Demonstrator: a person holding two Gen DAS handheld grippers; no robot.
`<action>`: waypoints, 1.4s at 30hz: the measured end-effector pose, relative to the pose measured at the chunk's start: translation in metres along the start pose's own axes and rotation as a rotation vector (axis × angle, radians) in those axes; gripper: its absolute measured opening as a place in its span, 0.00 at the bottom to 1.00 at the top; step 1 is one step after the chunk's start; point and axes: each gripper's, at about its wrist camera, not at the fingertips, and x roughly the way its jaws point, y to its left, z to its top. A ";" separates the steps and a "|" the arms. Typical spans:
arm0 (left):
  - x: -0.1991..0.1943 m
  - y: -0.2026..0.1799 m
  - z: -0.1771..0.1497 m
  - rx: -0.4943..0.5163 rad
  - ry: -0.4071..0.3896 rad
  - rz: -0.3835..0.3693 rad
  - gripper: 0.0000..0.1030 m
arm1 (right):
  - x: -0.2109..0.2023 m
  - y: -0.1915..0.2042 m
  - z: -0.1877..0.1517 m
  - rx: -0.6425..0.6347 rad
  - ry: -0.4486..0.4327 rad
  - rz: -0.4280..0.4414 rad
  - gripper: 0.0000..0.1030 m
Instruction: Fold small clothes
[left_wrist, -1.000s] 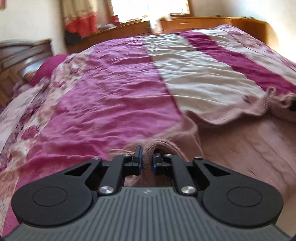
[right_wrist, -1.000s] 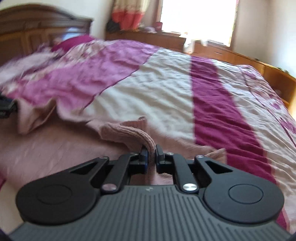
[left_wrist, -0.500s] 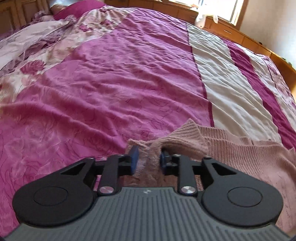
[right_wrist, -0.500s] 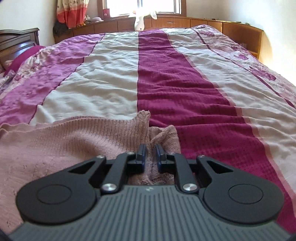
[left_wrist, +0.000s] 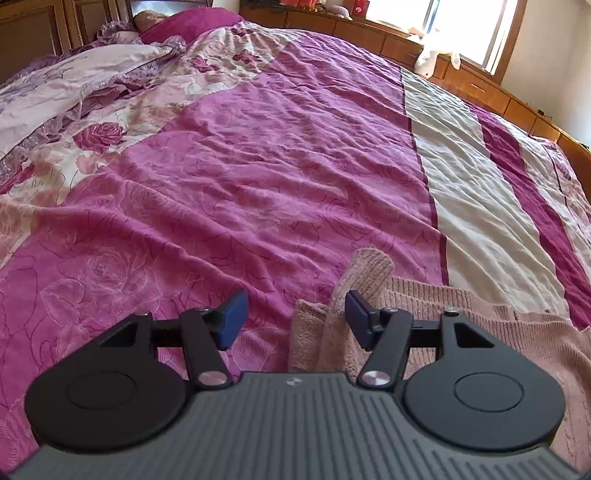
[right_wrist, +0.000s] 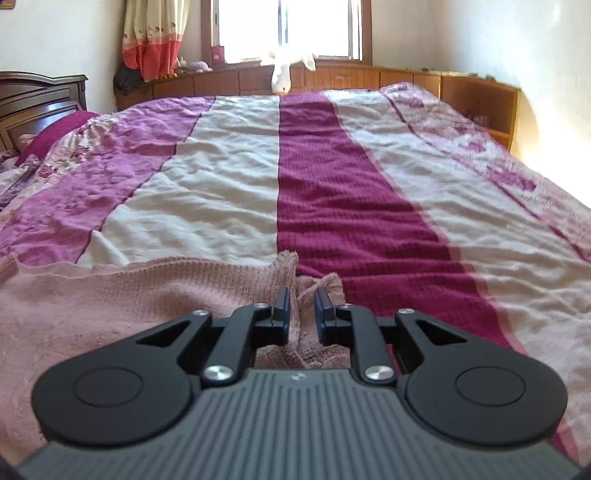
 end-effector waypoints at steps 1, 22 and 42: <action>-0.002 -0.002 -0.001 0.008 -0.004 -0.004 0.64 | -0.003 0.000 0.001 0.000 -0.008 0.009 0.17; 0.042 -0.014 -0.019 0.145 0.003 0.131 0.74 | 0.050 0.004 0.004 -0.007 0.072 0.012 0.16; -0.010 -0.033 -0.048 0.180 -0.014 0.004 0.74 | 0.031 -0.005 0.000 -0.021 0.025 0.069 0.40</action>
